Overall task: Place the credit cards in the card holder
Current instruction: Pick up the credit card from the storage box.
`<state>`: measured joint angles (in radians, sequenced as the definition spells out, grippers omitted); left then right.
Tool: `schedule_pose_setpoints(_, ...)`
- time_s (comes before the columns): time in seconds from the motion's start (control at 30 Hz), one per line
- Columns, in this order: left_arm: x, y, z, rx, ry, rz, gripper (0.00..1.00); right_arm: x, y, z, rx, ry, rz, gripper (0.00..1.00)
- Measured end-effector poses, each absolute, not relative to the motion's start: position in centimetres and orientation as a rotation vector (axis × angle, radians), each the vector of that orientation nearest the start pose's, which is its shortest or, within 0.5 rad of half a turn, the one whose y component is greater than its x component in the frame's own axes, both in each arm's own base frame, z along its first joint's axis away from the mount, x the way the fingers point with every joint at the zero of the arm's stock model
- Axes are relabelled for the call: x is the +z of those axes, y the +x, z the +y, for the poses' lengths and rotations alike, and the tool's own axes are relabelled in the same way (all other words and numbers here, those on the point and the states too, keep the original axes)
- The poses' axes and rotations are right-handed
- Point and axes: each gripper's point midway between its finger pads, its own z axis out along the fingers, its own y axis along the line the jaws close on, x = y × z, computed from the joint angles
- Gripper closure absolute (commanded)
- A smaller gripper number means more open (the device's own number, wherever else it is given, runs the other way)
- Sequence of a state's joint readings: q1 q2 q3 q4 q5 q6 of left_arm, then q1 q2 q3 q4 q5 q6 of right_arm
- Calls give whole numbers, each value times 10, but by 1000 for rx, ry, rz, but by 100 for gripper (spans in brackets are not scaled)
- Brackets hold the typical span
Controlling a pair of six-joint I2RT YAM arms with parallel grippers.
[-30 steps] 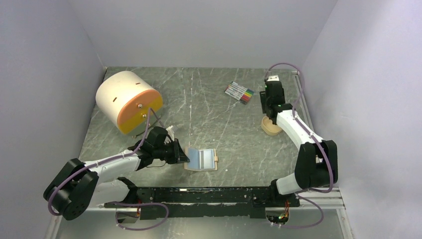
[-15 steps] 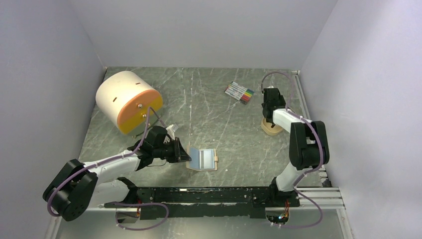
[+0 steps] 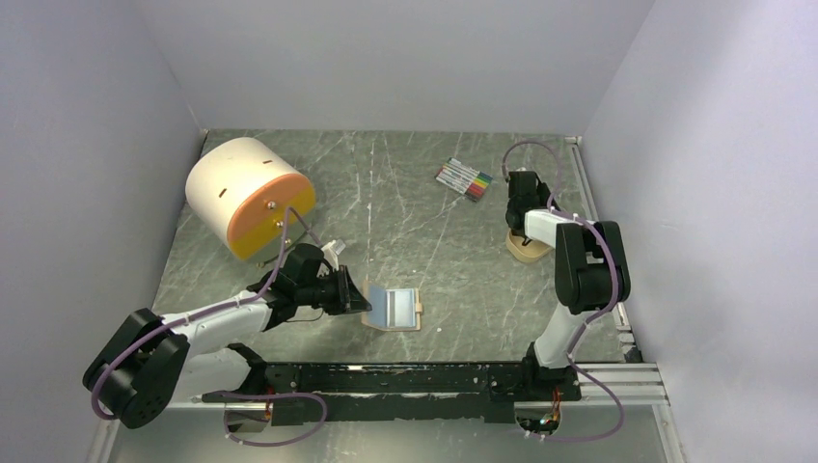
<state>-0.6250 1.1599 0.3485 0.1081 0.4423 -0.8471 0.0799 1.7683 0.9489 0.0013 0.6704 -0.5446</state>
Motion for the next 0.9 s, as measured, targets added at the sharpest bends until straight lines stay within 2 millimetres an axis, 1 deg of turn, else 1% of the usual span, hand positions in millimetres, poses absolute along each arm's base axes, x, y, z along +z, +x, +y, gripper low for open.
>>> schedule_pose_setpoints(0.17, 56, 163, -245, -1204, -25, 2529, 81, 53, 400, -98, -1043, -456, 2384, 42)
schedule_pose_setpoints(0.33, 59, 163, -245, -1208, -22, 2520, 81, 59, 403, -103, -1097, -452, 2358, 48)
schedule_pose_setpoints(0.5, 61, 163, -245, -1212, -20, 2513, 81, 60, 404, -104, -1102, -454, 2350, 57)
schedule_pose_setpoints(0.67, 63, 163, -245, -1216, -18, 2503, 81, 60, 404, -104, -1100, -458, 2355, 59)
schedule_pose_setpoints(0.9, 66, 163, -246, -1225, -22, 2493, 79, 63, 403, -102, -1087, -458, 2361, 67)
